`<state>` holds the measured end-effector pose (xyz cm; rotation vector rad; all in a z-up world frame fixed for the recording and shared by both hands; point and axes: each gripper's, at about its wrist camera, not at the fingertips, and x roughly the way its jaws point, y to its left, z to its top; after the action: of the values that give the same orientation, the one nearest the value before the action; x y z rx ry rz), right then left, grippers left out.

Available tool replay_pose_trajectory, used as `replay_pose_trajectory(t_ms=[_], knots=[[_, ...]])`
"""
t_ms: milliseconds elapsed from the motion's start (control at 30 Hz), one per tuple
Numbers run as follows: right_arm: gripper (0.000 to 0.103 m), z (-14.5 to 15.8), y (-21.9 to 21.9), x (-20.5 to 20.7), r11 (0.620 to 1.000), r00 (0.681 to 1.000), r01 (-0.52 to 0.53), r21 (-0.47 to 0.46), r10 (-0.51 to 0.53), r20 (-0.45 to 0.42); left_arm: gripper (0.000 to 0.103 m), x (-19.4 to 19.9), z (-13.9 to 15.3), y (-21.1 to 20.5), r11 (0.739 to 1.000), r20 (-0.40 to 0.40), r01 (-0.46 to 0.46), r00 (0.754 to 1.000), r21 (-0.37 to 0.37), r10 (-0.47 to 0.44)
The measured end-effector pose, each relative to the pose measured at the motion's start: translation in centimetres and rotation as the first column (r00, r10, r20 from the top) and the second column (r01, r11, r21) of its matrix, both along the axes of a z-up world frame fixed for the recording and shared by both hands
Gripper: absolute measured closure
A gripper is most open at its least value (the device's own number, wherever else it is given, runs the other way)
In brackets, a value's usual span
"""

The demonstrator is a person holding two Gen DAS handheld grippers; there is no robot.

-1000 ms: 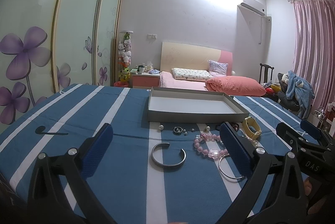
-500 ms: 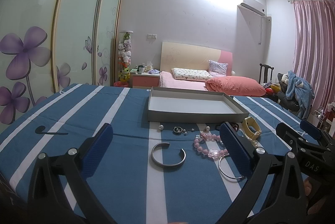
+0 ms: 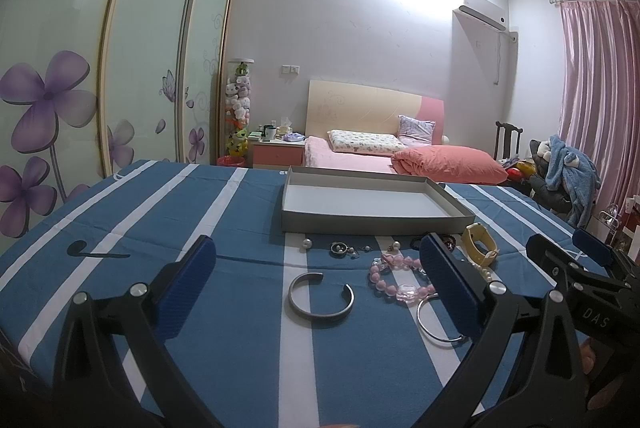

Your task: Organize jewelry

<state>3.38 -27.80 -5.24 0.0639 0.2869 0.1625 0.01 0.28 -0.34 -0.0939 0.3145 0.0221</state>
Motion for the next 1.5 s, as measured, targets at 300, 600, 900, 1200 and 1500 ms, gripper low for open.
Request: replay_pose_trajectory(t_ms=[300,600,900,1200,1500], knots=[[0.002,0.0,0.0,0.0,1.0,1.0,0.0,0.0,0.0,-0.001,0.004,0.0,0.0,0.0,1.0,-0.001,0.0,1.0,0.0,0.0],[0.002,0.0,0.0,0.2,1.0,1.0,0.003,-0.004,-0.003,-0.003,0.004,0.3,-0.4,-0.2,1.0,-0.016,-0.001,1.0,0.001,0.001],[0.002,-0.4,-1.7,4.4,1.0,0.992,0.028,-0.008,-0.028,-0.123,0.004,4.0,-2.0,-0.2,0.999,-0.171,-0.023,0.985,0.039,0.03],[0.009,-2.2,-3.9,12.8,0.994,0.923,0.106,-0.006,-0.101,-0.371,0.004,8.5,-4.2,1.3,1.0,-0.35,-0.017,0.937,-0.021,0.009],[0.012,-3.9,-3.7,16.6,0.99,0.854,0.135,-0.038,-0.136,-0.502,0.004,10.4,-5.1,1.0,0.999,-0.427,0.02,0.904,0.044,0.0]])
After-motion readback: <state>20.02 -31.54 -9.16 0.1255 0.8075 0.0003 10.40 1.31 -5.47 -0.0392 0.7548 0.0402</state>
